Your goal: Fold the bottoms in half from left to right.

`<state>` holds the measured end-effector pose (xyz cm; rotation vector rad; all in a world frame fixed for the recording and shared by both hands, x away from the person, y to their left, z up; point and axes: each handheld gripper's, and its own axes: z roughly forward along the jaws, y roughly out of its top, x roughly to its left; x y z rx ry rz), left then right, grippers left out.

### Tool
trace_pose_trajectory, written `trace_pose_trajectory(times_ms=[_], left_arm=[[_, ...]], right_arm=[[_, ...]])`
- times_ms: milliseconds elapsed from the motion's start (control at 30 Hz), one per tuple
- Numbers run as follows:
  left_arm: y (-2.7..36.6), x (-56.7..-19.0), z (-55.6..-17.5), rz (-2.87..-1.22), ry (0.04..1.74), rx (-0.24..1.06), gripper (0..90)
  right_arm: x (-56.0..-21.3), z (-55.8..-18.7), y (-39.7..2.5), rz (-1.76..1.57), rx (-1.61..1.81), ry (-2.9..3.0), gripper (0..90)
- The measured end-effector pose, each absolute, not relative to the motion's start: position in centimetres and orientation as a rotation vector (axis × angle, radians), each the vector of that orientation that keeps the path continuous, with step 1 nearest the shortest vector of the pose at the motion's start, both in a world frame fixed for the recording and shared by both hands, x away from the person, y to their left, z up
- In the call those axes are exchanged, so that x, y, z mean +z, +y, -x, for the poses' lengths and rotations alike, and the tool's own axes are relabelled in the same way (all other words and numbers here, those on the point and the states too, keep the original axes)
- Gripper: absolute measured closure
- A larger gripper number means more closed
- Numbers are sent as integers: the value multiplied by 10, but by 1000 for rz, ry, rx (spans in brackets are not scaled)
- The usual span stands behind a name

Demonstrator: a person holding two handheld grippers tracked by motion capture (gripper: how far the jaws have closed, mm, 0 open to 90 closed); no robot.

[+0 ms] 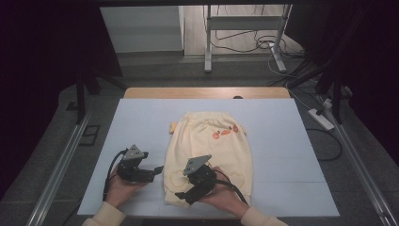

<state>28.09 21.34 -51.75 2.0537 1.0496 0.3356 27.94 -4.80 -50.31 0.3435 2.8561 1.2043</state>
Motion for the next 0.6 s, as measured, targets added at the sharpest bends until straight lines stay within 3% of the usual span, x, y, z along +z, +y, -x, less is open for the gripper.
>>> trace_pose_trajectory(times_ms=[600], left_arm=[[212,-519,-281,-2065,1056,336,128]], right_arm=[[-518,-266,-12,-226,1161,2922,149]])
